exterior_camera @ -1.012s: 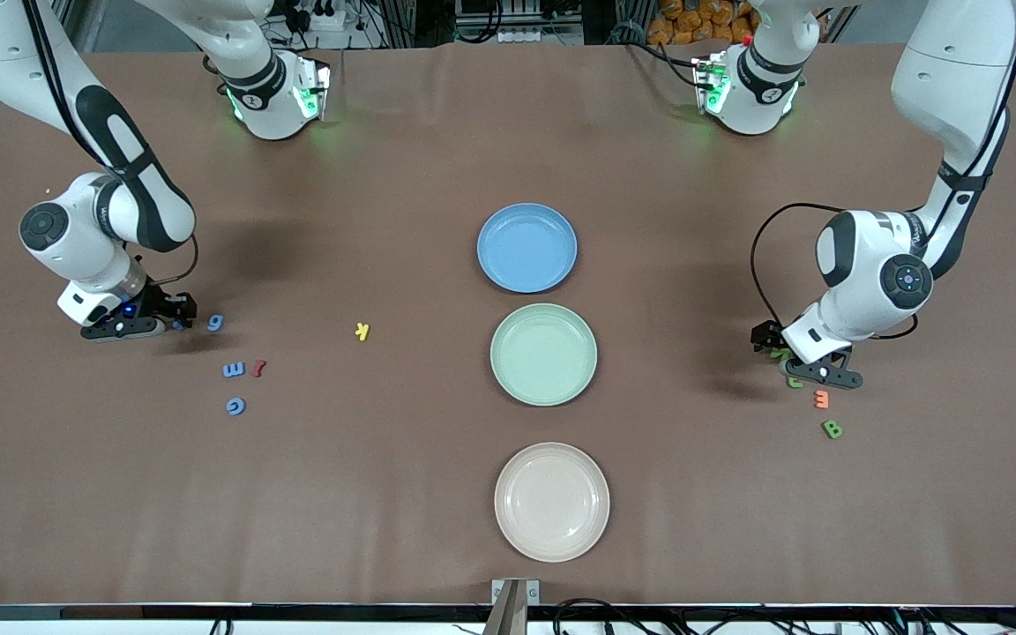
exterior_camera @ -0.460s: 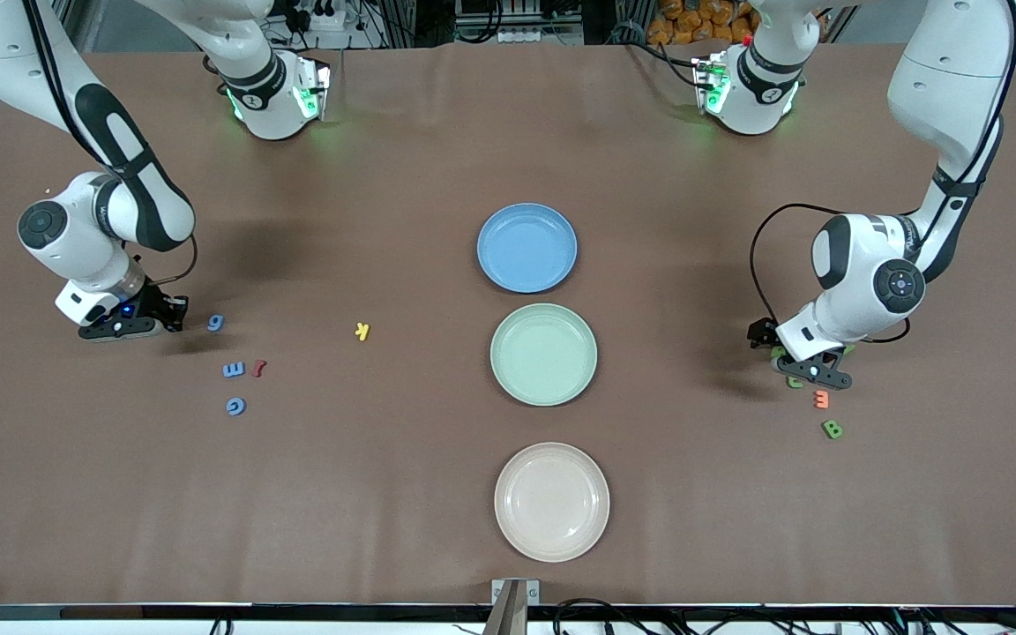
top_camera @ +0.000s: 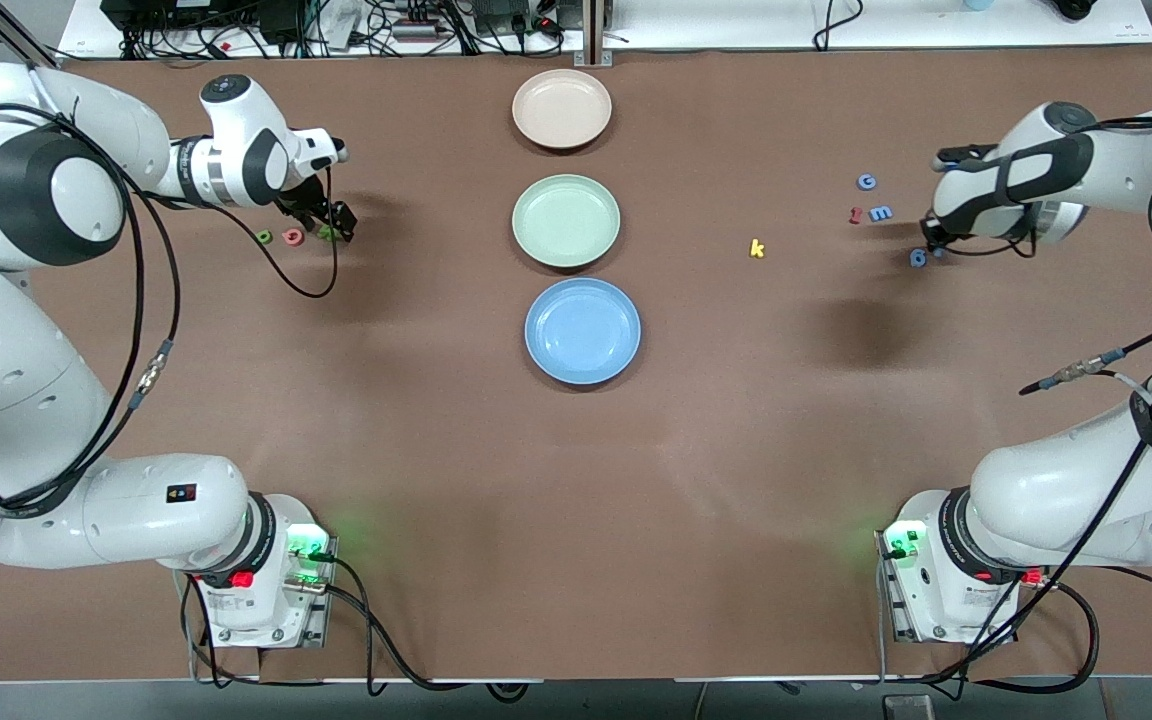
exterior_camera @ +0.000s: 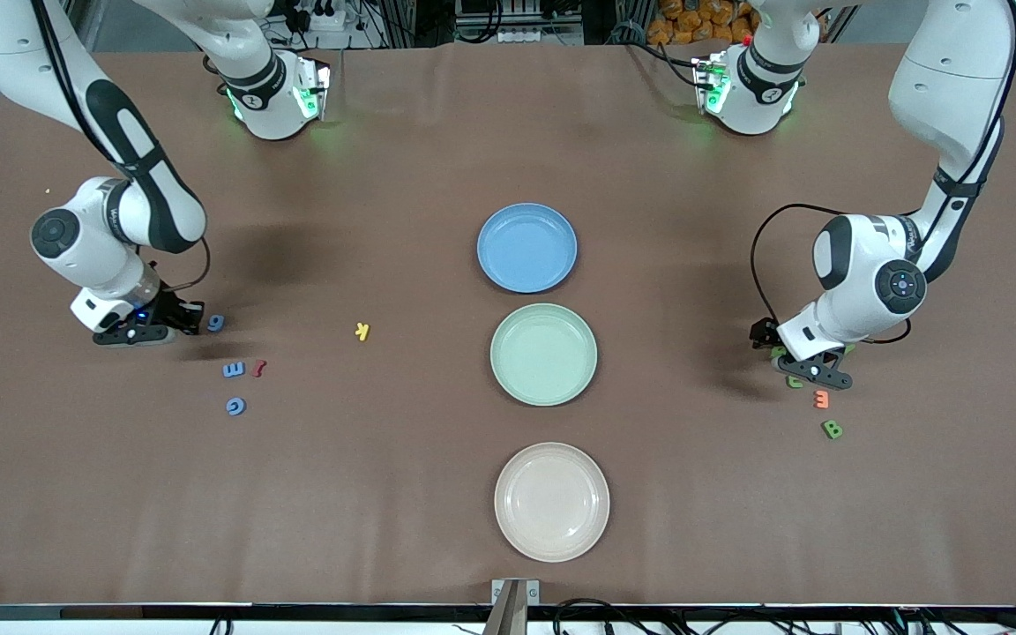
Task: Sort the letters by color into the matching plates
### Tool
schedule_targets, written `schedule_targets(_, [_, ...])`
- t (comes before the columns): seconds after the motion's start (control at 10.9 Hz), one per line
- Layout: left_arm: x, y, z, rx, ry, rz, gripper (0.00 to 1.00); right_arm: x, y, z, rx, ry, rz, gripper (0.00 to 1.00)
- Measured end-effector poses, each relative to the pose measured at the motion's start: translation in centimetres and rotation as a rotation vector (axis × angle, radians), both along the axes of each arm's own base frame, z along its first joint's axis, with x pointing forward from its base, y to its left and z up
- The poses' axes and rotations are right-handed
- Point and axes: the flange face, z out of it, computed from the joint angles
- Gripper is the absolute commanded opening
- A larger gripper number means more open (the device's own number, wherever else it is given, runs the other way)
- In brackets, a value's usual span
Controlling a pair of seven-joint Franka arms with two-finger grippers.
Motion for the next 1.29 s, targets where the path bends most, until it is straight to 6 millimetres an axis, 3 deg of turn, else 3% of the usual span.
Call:
schedule_targets(0.09, [0.0, 0.2, -0.1, 0.000, 0.000, -0.005, 0.57, 0.6, 2.3, 0.6, 0.015, -0.008, -0.029, 0.01])
schedule_targets(0.37, [0.2, 0.7, 0.1, 0.000, -0.006, -0.006, 0.34, 2.0, 10.1, 2.4, 0.071, -0.034, -0.118, 0.03])
schedule_targets(0.64, [0.4, 0.8, 0.5, 0.001, -0.014, -0.007, 0.05, 2.8, 18.4, 4.5, 0.086, 0.036, -0.156, 0.05])
schedule_targets(1.01, [0.4, 0.5, 0.6, -0.001, -0.016, -0.013, 0.00, 3.0, 31.2, 9.3, 0.074, 0.095, -0.130, 0.08])
schedule_targets(1.29, [1.2, -0.1, 1.5, -0.002, -0.029, -0.022, 0.00, -0.7, 40.1, 9.6, 0.077, 0.096, -0.098, 0.08])
